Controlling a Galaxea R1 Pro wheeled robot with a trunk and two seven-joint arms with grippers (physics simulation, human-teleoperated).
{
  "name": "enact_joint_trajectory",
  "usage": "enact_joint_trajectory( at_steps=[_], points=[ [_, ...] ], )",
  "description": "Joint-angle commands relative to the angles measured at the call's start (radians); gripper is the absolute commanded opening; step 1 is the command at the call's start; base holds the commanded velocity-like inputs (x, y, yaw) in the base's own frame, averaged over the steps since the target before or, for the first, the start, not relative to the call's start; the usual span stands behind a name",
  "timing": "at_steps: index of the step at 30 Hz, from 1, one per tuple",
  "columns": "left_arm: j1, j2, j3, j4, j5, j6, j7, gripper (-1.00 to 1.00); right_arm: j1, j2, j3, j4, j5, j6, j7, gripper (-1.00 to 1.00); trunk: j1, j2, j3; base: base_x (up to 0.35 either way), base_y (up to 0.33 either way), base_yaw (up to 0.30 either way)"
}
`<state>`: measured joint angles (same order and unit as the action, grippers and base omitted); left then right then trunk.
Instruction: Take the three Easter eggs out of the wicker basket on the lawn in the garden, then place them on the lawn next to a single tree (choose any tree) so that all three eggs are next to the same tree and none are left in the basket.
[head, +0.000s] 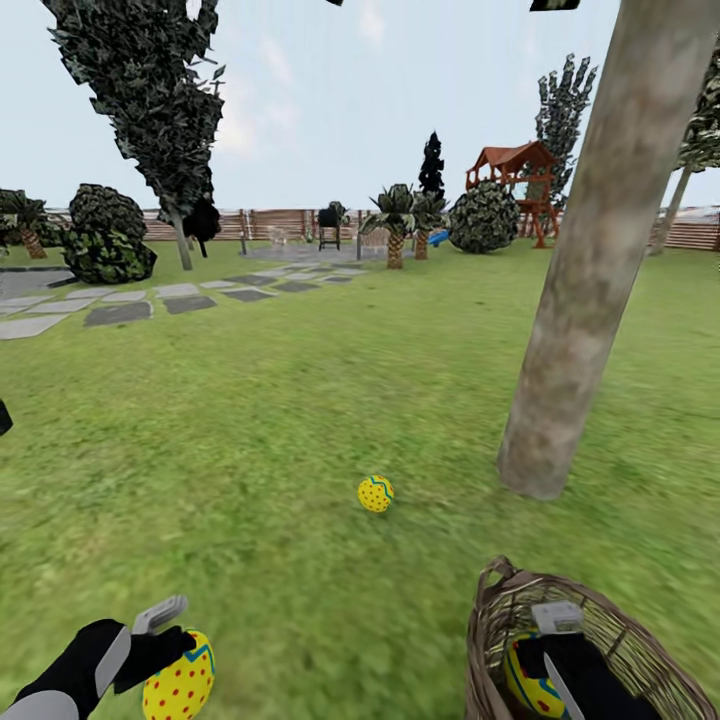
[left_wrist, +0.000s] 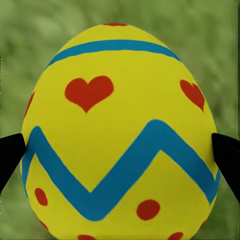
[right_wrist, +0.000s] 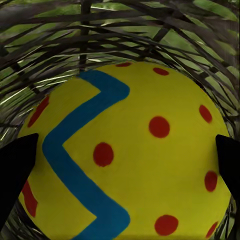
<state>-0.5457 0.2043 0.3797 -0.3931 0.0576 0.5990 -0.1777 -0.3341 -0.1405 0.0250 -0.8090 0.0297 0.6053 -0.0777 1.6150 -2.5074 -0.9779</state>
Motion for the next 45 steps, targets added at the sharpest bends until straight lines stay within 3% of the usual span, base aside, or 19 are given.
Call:
enact_joint_trajectory(
  at_steps=[1, 3, 6, 7, 9, 18, 26, 33, 45],
  points=[
    [0.000, 0.000, 0.005, -0.001, 0.005, 0.008, 0.000, -1.00, 0.000, -0.001, 0.003, 0.000, 0.003, 0.005, -0.002, -1.00, -0.001, 0.000, 0.003, 0.000, 0.000, 0.000],
    [0.000, 0.000, 0.005, 0.004, -0.011, 0.009, 0.001, -1.00, 0.000, -0.001, 0.003, 0.005, 0.003, 0.005, -0.002, -1.00, -0.002, 0.000, 0.011, 0.000, 0.000, 0.000],
    [0.000, -0.001, 0.012, 0.021, -0.215, 0.010, 0.001, -1.00, 0.000, -0.001, 0.003, 0.009, 0.003, 0.005, -0.002, -1.00, -0.003, 0.001, 0.022, 0.000, 0.000, 0.000],
    [0.000, 0.000, 0.016, 0.030, -0.261, 0.010, 0.000, -1.00, 0.000, -0.001, 0.003, 0.009, 0.004, 0.005, -0.002, -1.00, -0.003, 0.001, 0.026, 0.000, 0.000, 0.000],
    [0.000, -0.003, 0.018, 0.036, -0.287, 0.010, 0.000, -1.00, 0.000, -0.001, 0.003, 0.013, 0.003, 0.005, -0.002, -1.00, -0.004, 0.002, 0.034, 0.000, 0.000, 0.000],
    [0.000, -0.016, 0.018, 0.040, -0.291, 0.011, -0.004, -1.00, 0.000, 0.000, 0.011, 0.020, 0.004, 0.004, -0.002, -1.00, -0.008, 0.004, 0.069, 0.000, 0.000, 0.000],
    [0.000, -0.064, 0.019, 0.042, -0.292, 0.009, -0.005, -1.00, 0.000, 0.001, 0.021, 0.022, 0.003, 0.004, -0.002, -1.00, -0.012, 0.006, 0.100, -0.205, -0.052, 0.000],
    [0.000, -0.069, 0.019, 0.042, -0.291, 0.002, -0.005, -1.00, 0.000, 0.000, 0.020, 0.022, 0.003, 0.004, -0.002, -1.00, -0.015, 0.007, 0.127, -0.262, -0.165, 0.000],
    [0.000, -0.075, 0.019, 0.054, -0.291, -0.001, -0.006, -1.00, 0.000, 0.000, 0.021, 0.022, 0.003, 0.005, -0.002, -1.00, -0.061, 0.091, 0.164, -0.005, -0.004, 0.000]
  ],
)
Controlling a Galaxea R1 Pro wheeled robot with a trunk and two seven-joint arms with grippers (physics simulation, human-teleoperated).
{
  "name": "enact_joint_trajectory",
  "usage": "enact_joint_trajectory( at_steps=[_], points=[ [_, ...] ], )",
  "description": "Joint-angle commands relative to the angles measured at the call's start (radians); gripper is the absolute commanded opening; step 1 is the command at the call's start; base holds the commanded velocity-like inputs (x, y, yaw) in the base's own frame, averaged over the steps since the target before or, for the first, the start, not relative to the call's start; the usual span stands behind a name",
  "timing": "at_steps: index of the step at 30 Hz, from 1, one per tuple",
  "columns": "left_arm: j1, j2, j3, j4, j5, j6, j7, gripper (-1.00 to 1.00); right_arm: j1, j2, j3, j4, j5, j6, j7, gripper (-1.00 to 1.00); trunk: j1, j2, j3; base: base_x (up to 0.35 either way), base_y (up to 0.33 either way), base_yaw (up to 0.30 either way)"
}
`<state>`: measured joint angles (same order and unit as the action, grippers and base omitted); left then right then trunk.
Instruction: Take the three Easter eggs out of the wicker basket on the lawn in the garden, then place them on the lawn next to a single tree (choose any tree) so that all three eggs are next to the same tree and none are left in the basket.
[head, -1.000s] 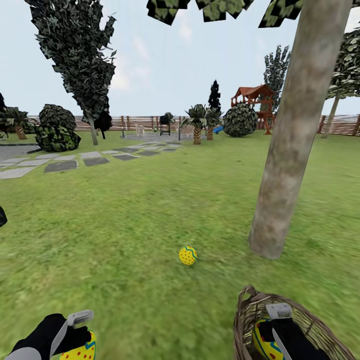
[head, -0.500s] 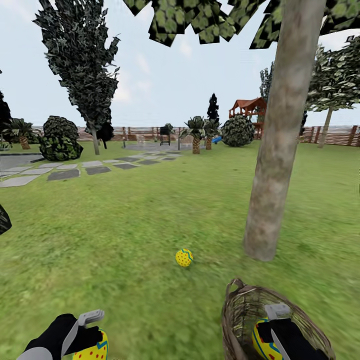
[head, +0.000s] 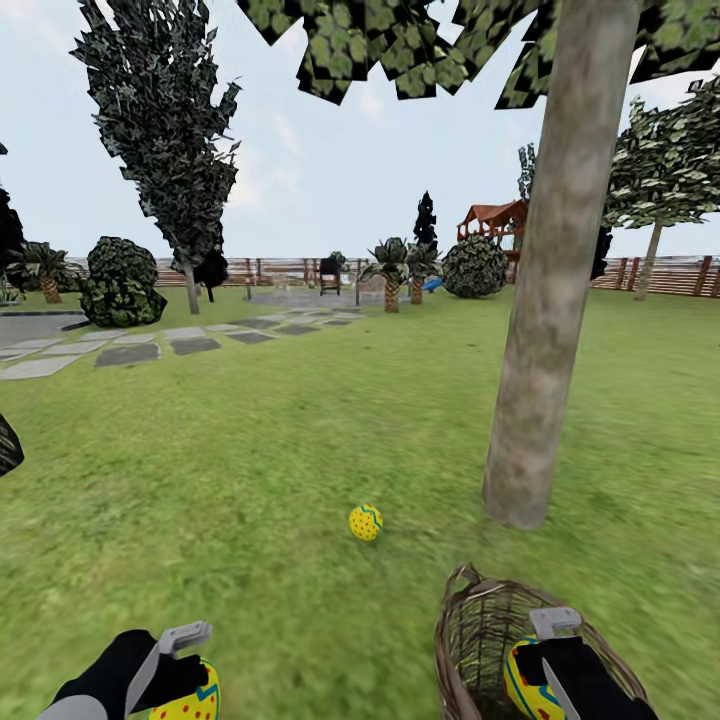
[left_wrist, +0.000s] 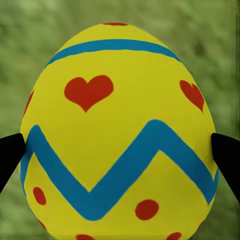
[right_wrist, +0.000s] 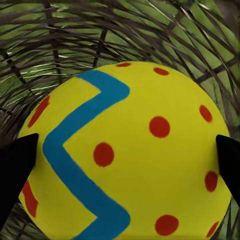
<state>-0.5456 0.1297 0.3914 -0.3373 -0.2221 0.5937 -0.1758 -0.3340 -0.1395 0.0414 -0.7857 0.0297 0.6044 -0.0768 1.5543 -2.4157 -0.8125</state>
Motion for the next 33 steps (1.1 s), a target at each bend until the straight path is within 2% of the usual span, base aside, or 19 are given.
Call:
enact_joint_trajectory(
  at_steps=[1, 5, 11, 16, 21, 27, 33],
  points=[
    [0.000, -0.002, 0.007, -0.002, -0.011, 0.004, -0.008, -1.00, 0.000, -0.001, 0.004, -0.001, 0.003, 0.006, -0.003, -1.00, -0.004, 0.007, 0.002, 0.000, 0.000, 0.000],
    [0.000, -0.015, 0.007, -0.002, -0.011, 0.002, -0.008, -1.00, 0.000, -0.001, 0.004, -0.002, 0.003, 0.006, -0.003, -1.00, -0.019, 0.035, 0.015, -0.115, -0.109, 0.000],
    [0.000, -0.021, 0.007, 0.000, -0.011, 0.002, -0.008, -1.00, 0.000, 0.000, 0.005, -0.001, 0.003, 0.006, -0.003, -1.00, -0.042, 0.077, 0.033, -0.124, -0.169, 0.000],
    [0.000, -0.021, 0.007, -0.001, -0.011, 0.000, -0.008, -1.00, 0.000, 0.016, 0.005, -0.001, 0.004, 0.005, -0.003, -1.00, -0.062, 0.112, 0.049, -0.003, -0.004, 0.002],
    [0.000, -0.027, 0.007, 0.000, -0.011, -0.001, -0.006, -1.00, 0.000, 0.025, 0.042, 0.026, 0.018, 0.002, -0.007, -1.00, -0.081, 0.147, 0.065, 0.000, 0.000, 0.240],
    [0.000, -0.036, 0.007, 0.000, -0.013, -0.002, -0.001, -1.00, 0.000, 0.025, 0.046, 0.028, 0.020, 0.003, -0.006, -1.00, -0.104, 0.189, 0.084, 0.000, 0.000, 0.261],
    [0.000, -0.043, 0.007, 0.000, -0.013, -0.002, 0.001, -1.00, 0.000, 0.024, 0.046, 0.028, 0.020, 0.005, -0.006, -1.00, -0.127, 0.231, 0.103, -0.200, 0.000, 0.015]
  ],
)
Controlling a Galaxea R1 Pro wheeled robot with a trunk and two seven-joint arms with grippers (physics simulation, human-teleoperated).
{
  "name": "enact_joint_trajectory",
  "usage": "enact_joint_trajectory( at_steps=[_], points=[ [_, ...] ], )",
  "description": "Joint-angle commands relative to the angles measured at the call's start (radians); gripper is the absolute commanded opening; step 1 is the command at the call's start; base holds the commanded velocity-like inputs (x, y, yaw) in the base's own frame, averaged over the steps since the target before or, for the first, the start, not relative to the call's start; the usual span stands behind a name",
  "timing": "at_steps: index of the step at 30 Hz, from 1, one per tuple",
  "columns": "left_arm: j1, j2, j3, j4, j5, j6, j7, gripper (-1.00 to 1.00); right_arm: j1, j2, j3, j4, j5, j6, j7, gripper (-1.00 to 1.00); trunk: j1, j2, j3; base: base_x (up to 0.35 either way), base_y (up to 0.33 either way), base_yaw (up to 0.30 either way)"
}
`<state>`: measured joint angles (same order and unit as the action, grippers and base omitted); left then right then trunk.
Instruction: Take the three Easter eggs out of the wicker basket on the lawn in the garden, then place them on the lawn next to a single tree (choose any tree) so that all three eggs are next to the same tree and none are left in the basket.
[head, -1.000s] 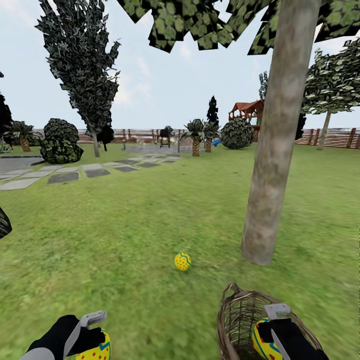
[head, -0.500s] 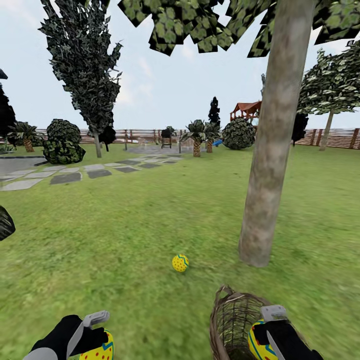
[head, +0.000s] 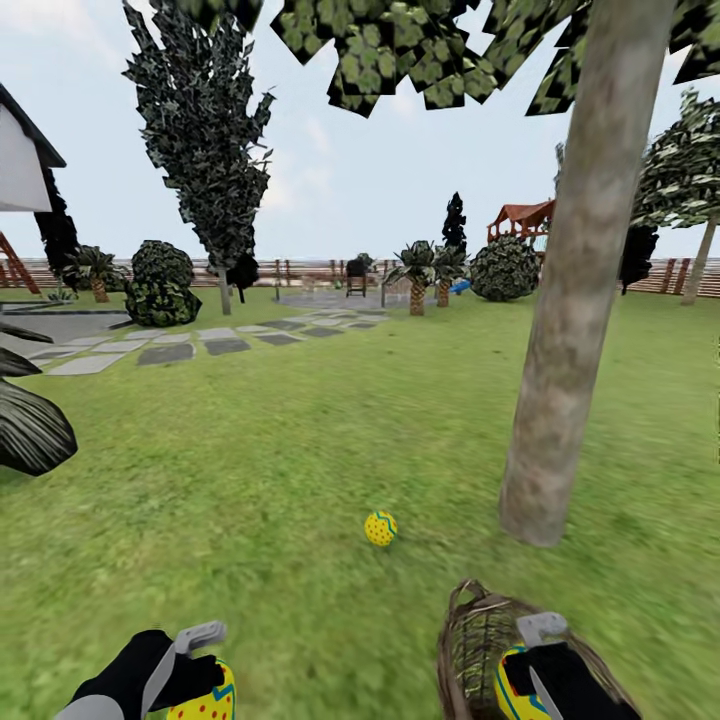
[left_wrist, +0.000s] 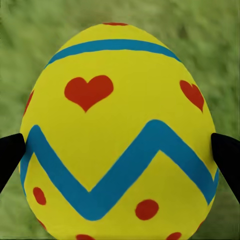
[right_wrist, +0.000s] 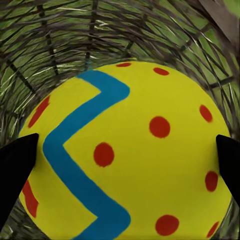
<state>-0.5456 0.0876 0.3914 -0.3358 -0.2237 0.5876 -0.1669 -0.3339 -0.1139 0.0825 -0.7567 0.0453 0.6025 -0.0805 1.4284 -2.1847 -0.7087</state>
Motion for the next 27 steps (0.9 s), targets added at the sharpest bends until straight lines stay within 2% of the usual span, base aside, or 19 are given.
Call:
enact_joint_trajectory(
  at_steps=[1, 6, 10, 13, 17, 27],
  points=[
    [0.000, -0.002, 0.007, -0.002, -0.011, 0.004, -0.008, -1.00, 0.000, -0.001, 0.005, -0.001, 0.004, 0.006, -0.002, -1.00, -0.005, 0.007, 0.002, -0.337, 0.000, 0.000],
    [0.000, -0.009, 0.007, 0.017, -0.011, 0.004, -0.007, -1.00, 0.000, -0.001, 0.005, -0.002, 0.004, 0.005, -0.002, -1.00, -0.024, 0.042, 0.018, -0.295, 0.000, 0.000],
    [0.000, -0.009, 0.007, 0.018, -0.010, 0.004, -0.007, -1.00, 0.000, -0.002, 0.005, -0.002, 0.004, 0.003, -0.002, -1.00, -0.039, 0.070, 0.030, -0.028, 0.000, 0.025],
    [0.000, -0.010, 0.007, 0.018, -0.012, 0.004, -0.007, -1.00, 0.000, -0.003, 0.005, -0.003, 0.005, 0.005, -0.002, -1.00, -0.051, 0.091, 0.040, -0.042, -0.030, 0.255],
    [0.000, -0.010, 0.007, 0.019, -0.013, 0.004, -0.007, -1.00, 0.000, -0.004, 0.003, -0.003, 0.004, 0.007, -0.002, -1.00, -0.066, 0.119, 0.052, -0.221, -0.193, 0.204],
    [0.000, -0.028, 0.007, 0.020, -0.018, 0.002, -0.005, -1.00, 0.000, -0.004, 0.005, -0.003, 0.005, 0.006, -0.003, -1.00, -0.104, 0.189, 0.084, -0.198, -0.254, 0.005]
  ],
)
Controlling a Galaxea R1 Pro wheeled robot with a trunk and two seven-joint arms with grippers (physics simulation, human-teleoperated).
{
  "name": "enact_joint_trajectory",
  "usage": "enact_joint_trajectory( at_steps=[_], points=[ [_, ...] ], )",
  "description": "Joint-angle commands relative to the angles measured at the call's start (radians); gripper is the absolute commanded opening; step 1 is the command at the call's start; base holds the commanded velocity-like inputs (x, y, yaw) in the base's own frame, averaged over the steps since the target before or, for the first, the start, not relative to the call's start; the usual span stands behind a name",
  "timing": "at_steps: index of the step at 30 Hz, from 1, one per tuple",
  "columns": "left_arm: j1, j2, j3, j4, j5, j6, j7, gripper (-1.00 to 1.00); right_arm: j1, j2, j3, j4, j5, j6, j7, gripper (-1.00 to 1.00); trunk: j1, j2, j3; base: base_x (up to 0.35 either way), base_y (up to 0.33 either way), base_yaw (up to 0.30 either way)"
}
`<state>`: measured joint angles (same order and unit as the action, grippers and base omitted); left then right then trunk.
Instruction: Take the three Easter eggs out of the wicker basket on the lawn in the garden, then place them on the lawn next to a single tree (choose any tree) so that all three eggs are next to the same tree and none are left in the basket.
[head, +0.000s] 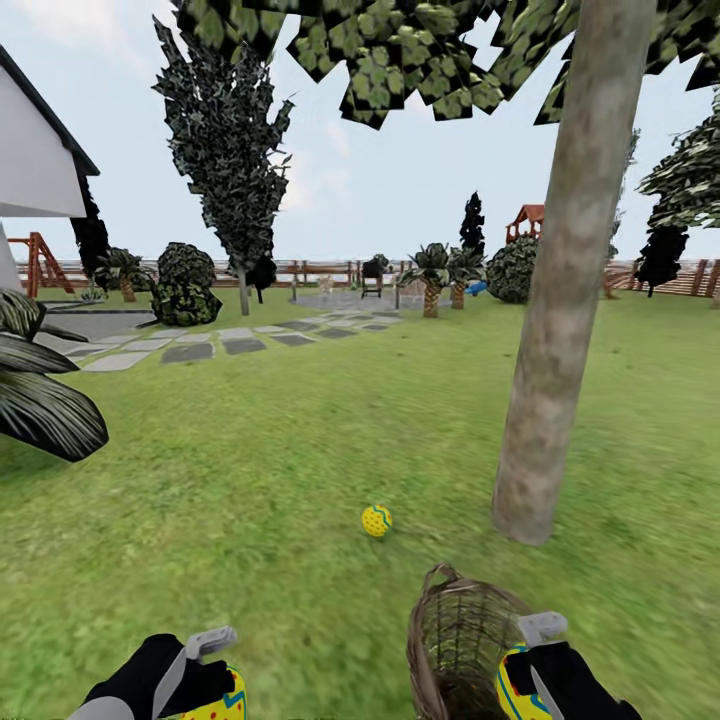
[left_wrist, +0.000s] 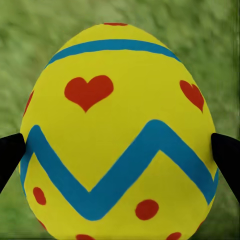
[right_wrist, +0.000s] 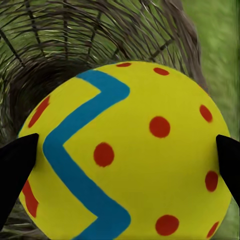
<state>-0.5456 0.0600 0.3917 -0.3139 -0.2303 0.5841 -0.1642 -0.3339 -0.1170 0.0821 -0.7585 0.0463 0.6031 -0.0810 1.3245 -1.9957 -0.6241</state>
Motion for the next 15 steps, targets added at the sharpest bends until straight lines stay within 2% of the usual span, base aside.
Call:
enact_joint_trajectory(
  at_steps=[1, 5, 11, 15],
  points=[
    [-0.001, -0.002, 0.007, -0.002, -0.012, -0.001, -0.008, -1.00, -0.001, -0.001, 0.005, -0.001, 0.004, 0.006, -0.002, -1.00, -0.004, 0.007, 0.002, -0.152, -0.270, 0.000],
    [-0.001, -0.003, 0.007, -0.001, -0.012, -0.023, -0.008, -1.00, -0.001, -0.001, 0.005, -0.001, 0.004, 0.006, -0.002, -1.00, -0.020, 0.035, 0.015, -0.114, -0.246, 0.000],
    [-0.001, -0.004, 0.007, 0.006, -0.005, -0.036, -0.011, -1.00, -0.001, -0.002, 0.004, -0.002, 0.003, 0.006, -0.002, -1.00, -0.043, 0.077, 0.033, -0.007, -0.053, 0.000],
    [-0.001, -0.007, 0.007, 0.022, -0.004, -0.038, -0.011, -1.00, -0.001, -0.003, 0.004, -0.002, 0.003, 0.006, -0.002, -1.00, -0.058, 0.105, 0.046, 0.000, -0.279, 0.000]
  ],
)
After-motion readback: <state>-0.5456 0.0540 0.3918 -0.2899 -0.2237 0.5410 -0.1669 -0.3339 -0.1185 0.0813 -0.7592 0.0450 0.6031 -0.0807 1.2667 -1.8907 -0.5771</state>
